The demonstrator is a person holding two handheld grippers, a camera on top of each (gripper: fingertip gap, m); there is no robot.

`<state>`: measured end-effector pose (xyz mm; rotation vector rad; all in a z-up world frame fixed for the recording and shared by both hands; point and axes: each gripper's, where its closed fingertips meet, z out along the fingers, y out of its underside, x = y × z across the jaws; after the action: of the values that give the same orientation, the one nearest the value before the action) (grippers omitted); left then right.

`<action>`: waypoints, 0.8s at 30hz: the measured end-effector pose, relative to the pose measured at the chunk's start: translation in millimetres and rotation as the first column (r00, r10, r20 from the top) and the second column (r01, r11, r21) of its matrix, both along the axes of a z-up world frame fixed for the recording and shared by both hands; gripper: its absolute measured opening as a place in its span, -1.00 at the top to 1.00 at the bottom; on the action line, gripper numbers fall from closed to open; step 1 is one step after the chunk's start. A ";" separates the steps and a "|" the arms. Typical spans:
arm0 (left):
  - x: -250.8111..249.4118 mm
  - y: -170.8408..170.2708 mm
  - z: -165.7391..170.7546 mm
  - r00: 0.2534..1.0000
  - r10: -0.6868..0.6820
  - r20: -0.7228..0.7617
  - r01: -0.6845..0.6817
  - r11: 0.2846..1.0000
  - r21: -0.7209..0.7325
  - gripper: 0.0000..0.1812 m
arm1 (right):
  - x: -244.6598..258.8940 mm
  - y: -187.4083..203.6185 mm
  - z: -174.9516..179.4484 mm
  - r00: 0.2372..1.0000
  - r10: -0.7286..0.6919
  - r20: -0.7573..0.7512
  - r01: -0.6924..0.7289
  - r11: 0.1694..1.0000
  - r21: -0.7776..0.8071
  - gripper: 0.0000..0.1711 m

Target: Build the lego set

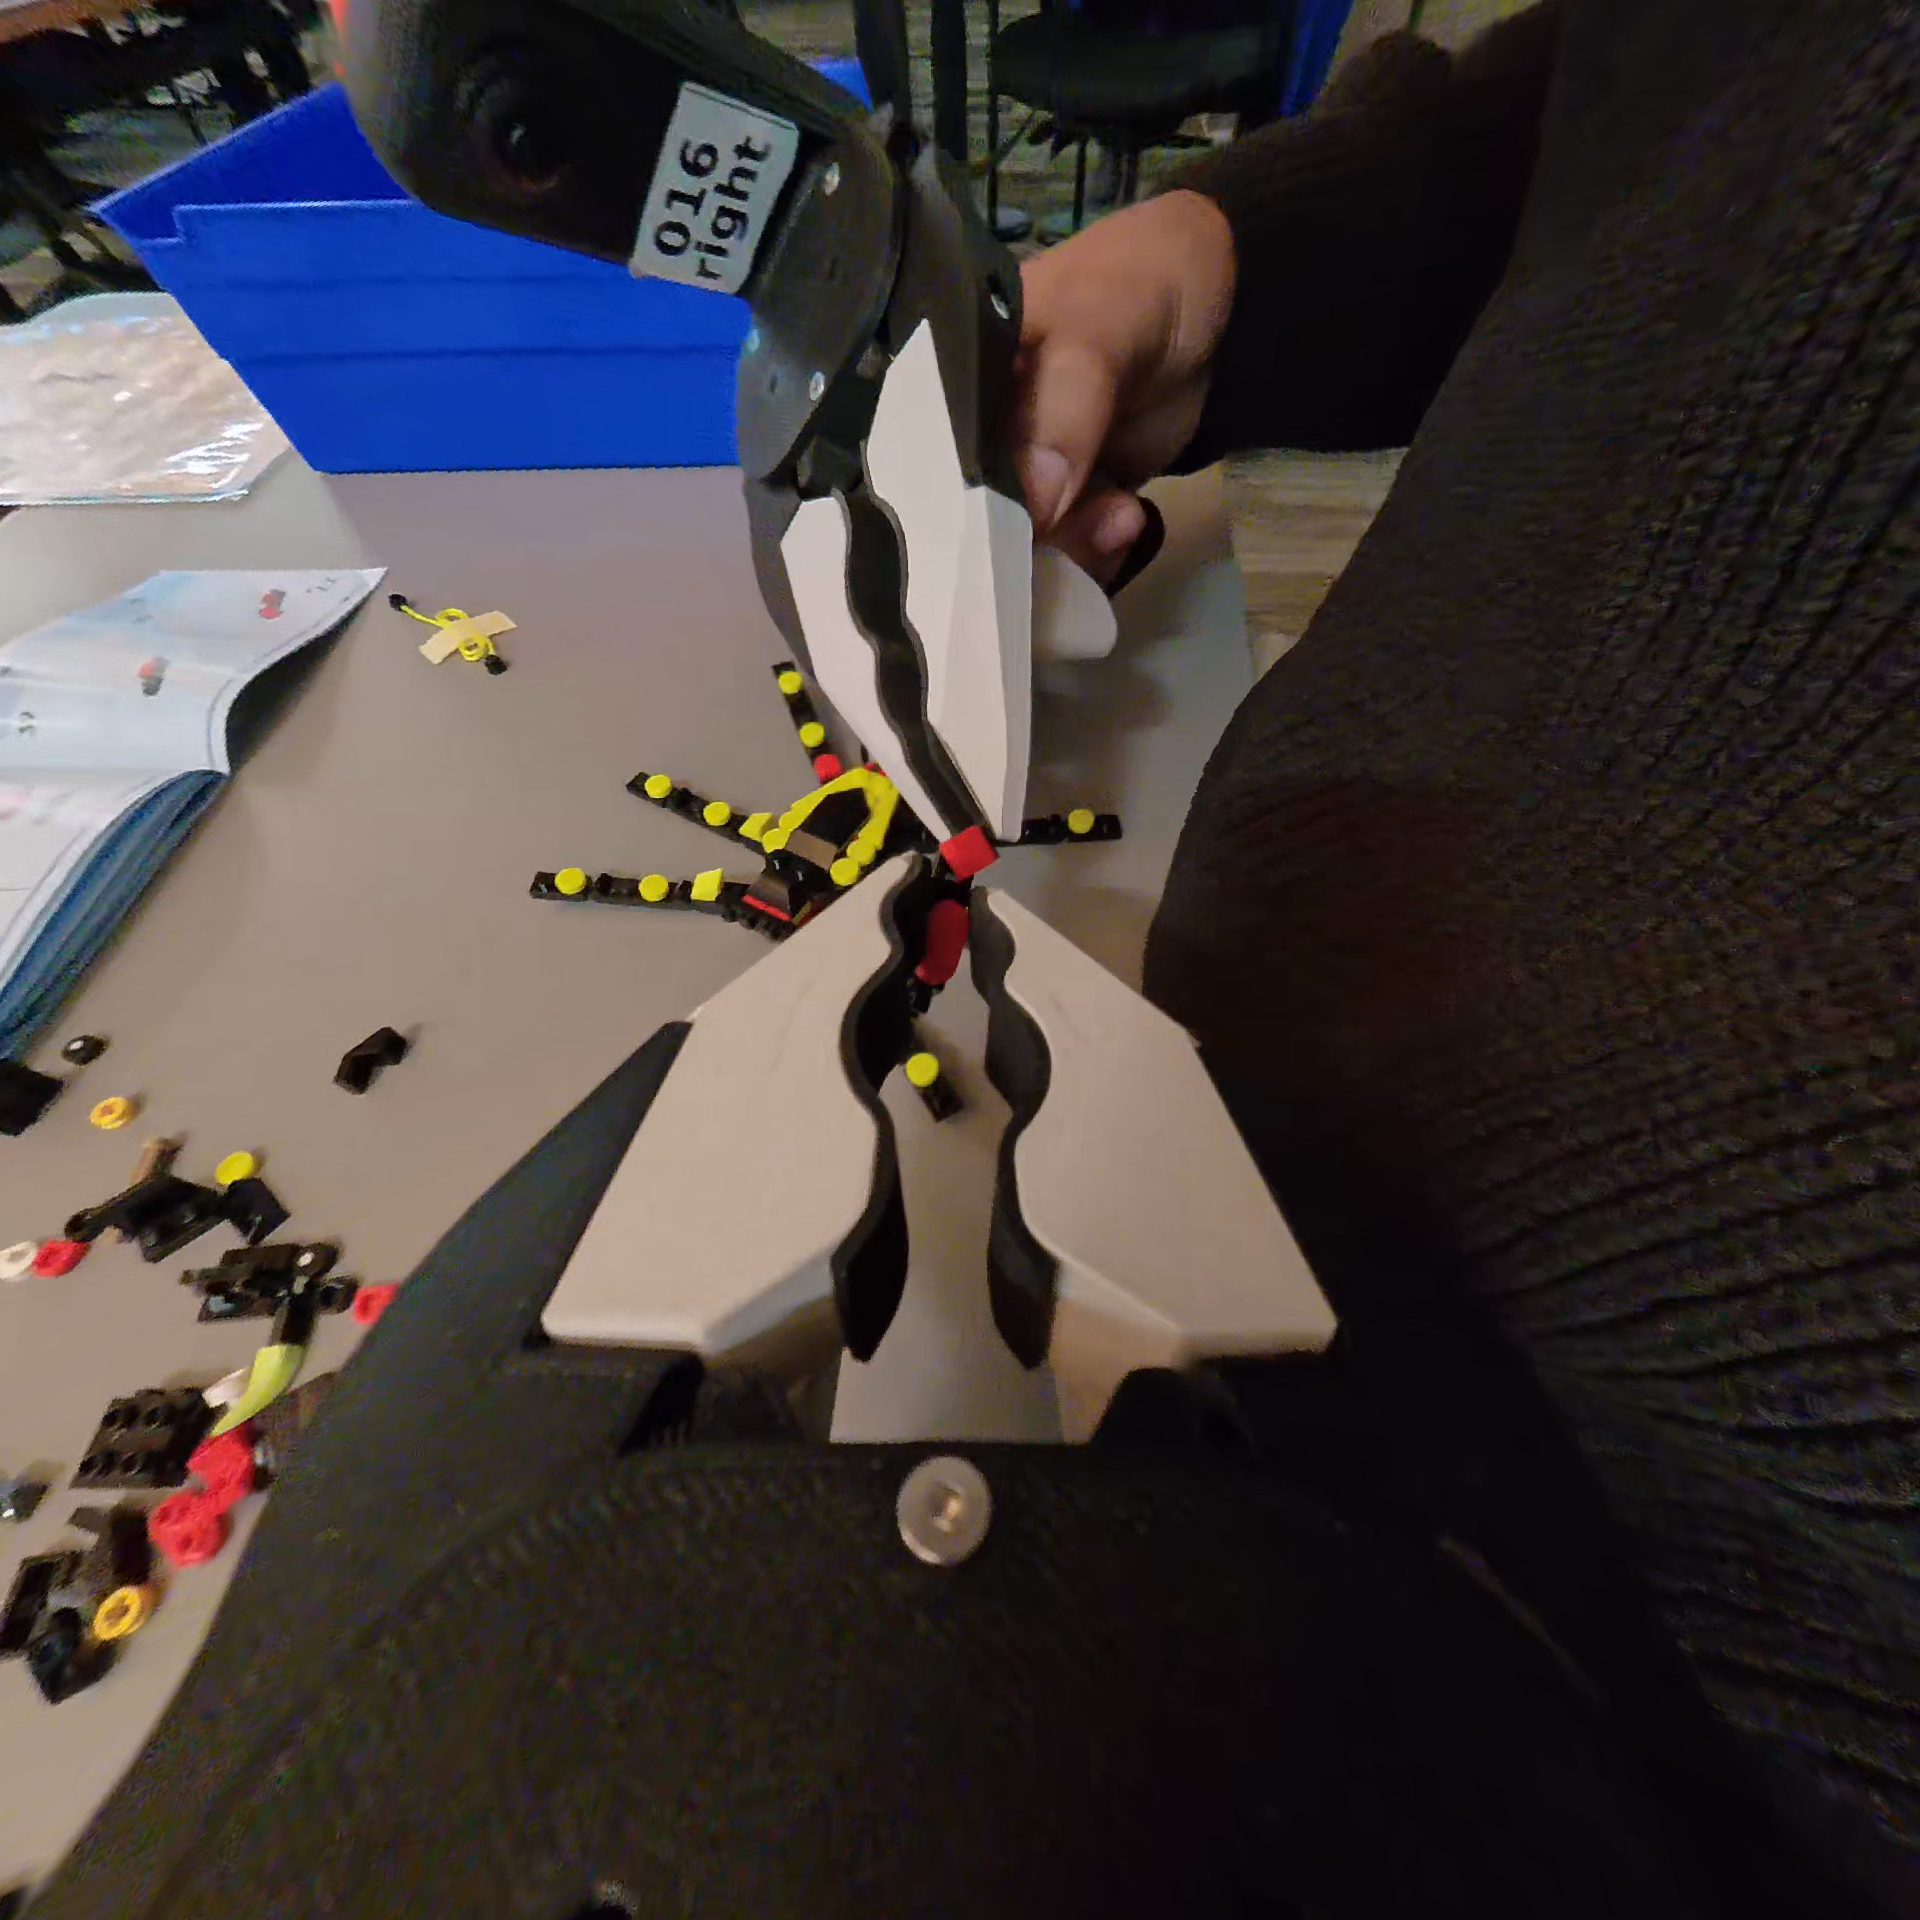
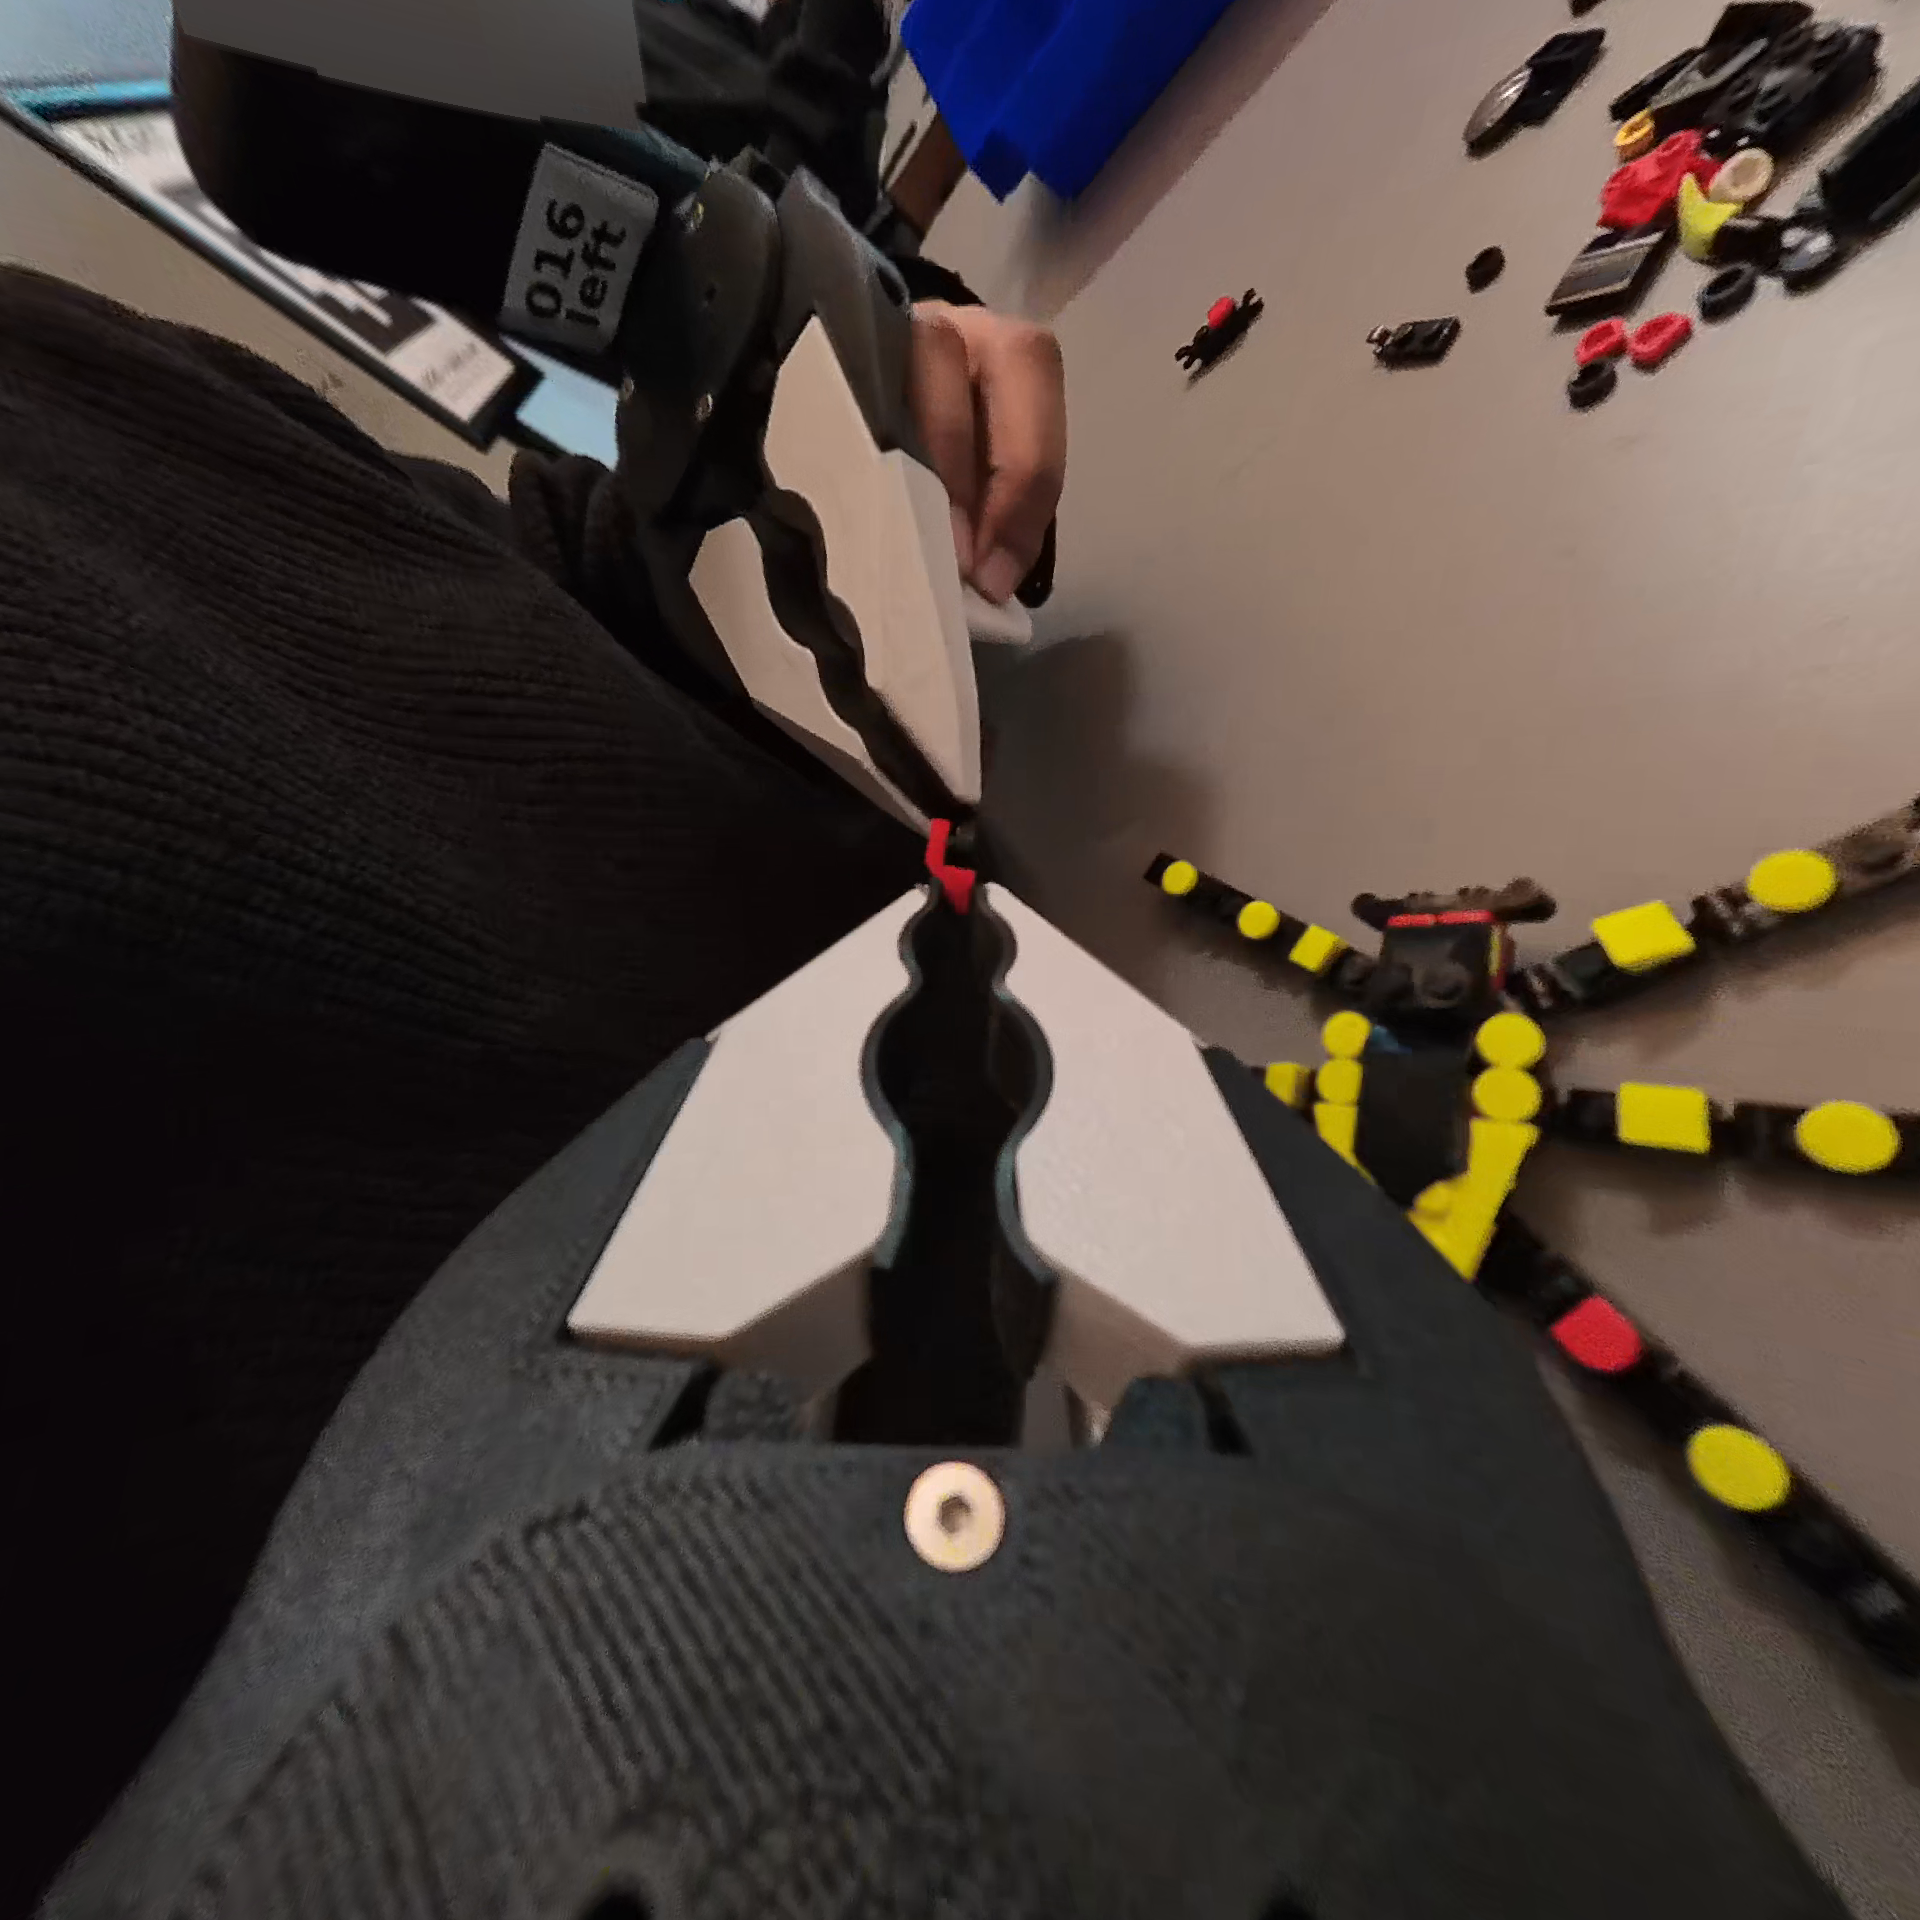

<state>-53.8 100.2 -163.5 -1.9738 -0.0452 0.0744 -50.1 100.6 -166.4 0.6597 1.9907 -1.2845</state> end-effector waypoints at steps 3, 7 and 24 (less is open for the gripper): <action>-1.0 4.6 -2.6 0.999 0.021 0.026 -0.021 1.000 -0.006 0.95 | -1.7 3.9 -3.0 0.996 -0.086 0.012 0.086 0.996 -0.017 0.97; -9.4 10.8 -3.2 0.995 0.093 0.045 -0.093 0.996 -0.010 0.95 | -9.8 8.3 -3.4 0.980 -0.198 0.025 0.199 0.979 -0.049 0.97; -23.2 14.6 -4.3 0.979 0.160 0.123 -0.163 0.987 0.012 0.94 | -23.7 8.9 -4.6 0.964 -0.267 0.002 0.267 0.962 -0.065 0.96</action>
<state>-76.9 114.8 -167.9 -1.9477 -0.2845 0.0593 -73.8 109.4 -171.0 0.9180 1.9036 -1.5032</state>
